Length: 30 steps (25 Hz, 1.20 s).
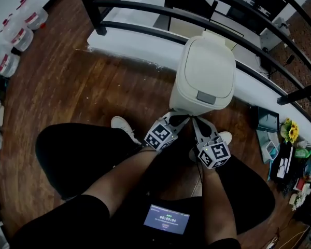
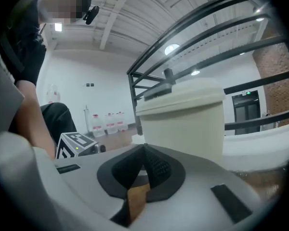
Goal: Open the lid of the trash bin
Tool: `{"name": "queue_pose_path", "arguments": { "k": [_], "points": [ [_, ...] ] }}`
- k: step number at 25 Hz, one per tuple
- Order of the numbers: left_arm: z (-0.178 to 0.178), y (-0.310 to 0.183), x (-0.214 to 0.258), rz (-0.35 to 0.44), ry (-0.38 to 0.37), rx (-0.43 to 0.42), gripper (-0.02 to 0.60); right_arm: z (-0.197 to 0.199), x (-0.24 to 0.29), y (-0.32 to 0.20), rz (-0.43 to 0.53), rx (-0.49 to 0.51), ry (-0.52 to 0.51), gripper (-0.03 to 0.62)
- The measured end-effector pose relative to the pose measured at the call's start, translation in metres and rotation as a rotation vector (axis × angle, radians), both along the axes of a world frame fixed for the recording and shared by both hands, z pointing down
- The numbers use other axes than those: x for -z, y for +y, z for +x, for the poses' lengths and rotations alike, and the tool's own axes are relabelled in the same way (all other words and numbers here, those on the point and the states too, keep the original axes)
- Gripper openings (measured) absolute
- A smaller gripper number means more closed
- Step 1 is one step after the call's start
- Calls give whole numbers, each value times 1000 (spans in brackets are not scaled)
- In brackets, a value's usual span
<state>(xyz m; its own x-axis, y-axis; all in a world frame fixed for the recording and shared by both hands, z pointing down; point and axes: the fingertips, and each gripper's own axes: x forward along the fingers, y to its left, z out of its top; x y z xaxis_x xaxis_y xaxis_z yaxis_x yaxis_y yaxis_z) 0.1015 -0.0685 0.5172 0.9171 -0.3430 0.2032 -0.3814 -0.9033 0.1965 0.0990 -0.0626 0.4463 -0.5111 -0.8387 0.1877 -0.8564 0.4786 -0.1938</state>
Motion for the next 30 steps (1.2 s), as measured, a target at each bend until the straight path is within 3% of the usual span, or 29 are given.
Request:
{"name": "queue_pose_path", "arguments": {
  "k": [5,14,20,30],
  "points": [
    [6,-7,-58,-68,-53,20,36,7,-41,-5,-68,-16,-22,21],
    [15,-32,-148,-184,-103,107,37,14,-88,-27,-96,-2,-44,21],
    [21,-51,-169,-184,-110,128,37,22,-122,-36,-118,-23,-53,21],
    [24,-68,-202,-172,-197,105,35,22,-154,-40,-168,-52,-78,21]
  ]
}}
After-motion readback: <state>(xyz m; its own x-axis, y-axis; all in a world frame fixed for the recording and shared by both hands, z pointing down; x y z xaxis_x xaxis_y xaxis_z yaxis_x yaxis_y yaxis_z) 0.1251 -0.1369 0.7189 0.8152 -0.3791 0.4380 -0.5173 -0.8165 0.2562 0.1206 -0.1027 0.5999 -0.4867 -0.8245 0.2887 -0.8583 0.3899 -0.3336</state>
